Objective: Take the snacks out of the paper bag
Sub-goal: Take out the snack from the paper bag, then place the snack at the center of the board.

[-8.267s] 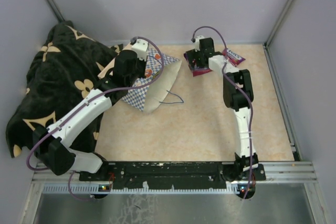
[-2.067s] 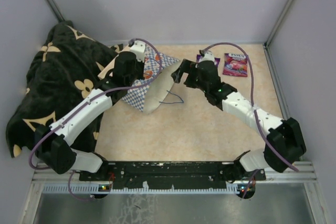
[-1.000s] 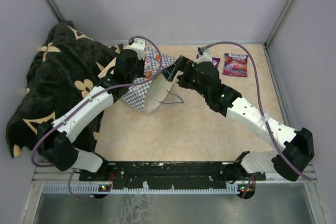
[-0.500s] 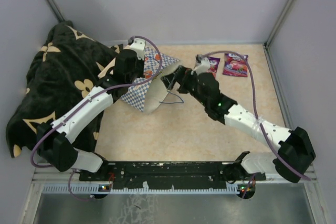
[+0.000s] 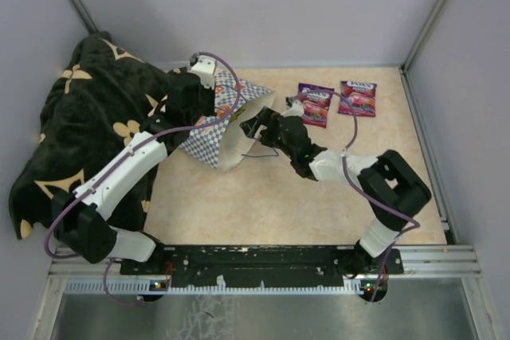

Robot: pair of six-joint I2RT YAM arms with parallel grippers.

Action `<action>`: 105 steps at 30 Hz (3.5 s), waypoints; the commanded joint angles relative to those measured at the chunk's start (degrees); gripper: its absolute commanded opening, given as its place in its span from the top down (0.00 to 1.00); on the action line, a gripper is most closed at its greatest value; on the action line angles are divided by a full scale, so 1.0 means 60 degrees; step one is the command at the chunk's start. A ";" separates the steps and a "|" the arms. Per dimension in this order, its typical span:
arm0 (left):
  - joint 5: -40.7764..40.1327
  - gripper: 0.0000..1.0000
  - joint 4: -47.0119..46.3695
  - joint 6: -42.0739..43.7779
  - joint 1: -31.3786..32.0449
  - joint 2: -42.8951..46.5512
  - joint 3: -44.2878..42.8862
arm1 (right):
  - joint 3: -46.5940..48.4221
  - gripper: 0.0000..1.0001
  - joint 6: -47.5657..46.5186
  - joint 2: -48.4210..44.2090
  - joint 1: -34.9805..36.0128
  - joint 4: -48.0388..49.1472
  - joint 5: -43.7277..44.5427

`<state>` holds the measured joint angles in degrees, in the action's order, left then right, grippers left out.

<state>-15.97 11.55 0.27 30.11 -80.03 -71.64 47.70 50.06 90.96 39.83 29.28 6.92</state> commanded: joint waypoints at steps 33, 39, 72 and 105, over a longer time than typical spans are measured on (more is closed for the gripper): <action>0.0689 0.87 -0.0534 -0.0933 -0.0373 0.0095 -0.0136 | 0.2419 0.21 0.1515 0.4307 -0.0885 0.2686 0.0114; 0.0559 0.87 -0.0202 -0.0792 -0.0489 0.0015 -0.0132 | 0.3279 0.23 0.1595 0.4986 -0.0955 0.2675 0.0148; 0.1454 0.87 -0.1260 -0.1161 -0.0553 -0.0167 0.0437 | 0.5091 1.00 0.1328 0.6103 -0.1061 0.2005 -0.0419; 0.1014 0.86 -0.1486 -0.0830 -0.0841 0.0124 0.0777 | 0.2354 0.89 -0.4472 -0.0867 0.1919 -1.1817 0.5076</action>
<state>-9.56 2.94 -5.43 25.87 -81.60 -67.44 57.91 23.09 79.44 45.63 -37.39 33.50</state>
